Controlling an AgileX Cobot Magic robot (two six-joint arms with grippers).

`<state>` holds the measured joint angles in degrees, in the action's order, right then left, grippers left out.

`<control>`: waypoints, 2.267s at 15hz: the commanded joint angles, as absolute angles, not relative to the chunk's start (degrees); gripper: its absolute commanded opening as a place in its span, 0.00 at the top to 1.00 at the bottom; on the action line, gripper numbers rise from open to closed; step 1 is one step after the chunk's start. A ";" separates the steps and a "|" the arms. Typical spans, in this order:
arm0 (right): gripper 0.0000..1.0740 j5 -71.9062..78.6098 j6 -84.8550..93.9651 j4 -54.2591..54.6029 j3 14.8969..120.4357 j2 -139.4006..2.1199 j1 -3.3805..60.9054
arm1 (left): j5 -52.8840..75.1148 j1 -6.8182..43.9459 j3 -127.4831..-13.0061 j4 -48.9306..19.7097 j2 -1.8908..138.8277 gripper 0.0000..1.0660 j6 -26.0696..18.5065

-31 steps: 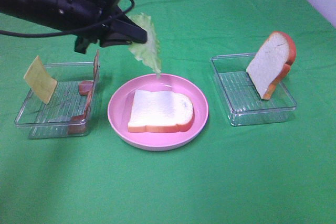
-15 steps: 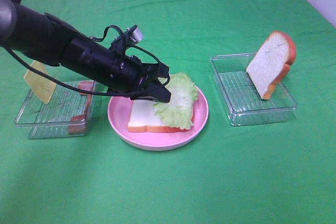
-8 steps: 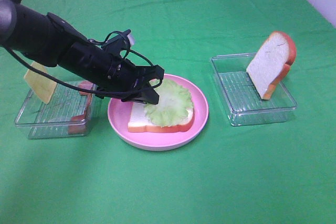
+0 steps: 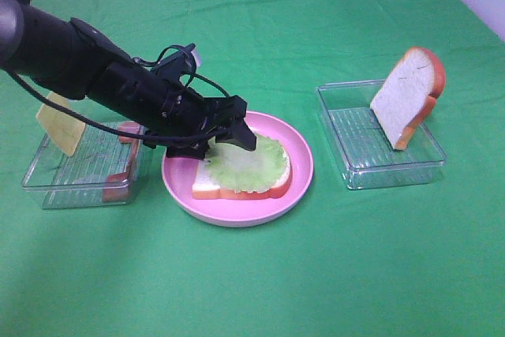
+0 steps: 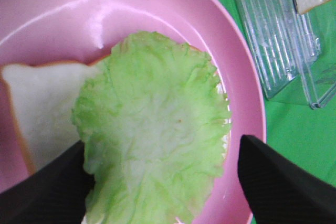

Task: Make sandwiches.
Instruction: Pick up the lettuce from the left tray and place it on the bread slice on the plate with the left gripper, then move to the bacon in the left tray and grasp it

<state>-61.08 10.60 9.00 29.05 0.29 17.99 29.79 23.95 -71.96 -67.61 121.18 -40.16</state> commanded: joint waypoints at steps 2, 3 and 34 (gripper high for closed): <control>0.21 -61.25 11.34 8.94 28.88 1.15 18.05 | 29.51 23.78 -72.48 -67.49 117.74 0.30 -40.05; 0.21 -61.25 11.34 8.94 28.88 1.15 18.05 | 29.51 23.78 -72.48 -66.92 116.48 0.30 -40.05; 0.21 -61.25 11.34 8.94 28.88 1.15 18.05 | 72.36 17.99 -119.92 -2.81 131.95 0.32 15.93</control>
<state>-61.08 10.60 9.00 29.05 0.29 17.99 69.27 17.93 -119.29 -2.23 131.78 16.04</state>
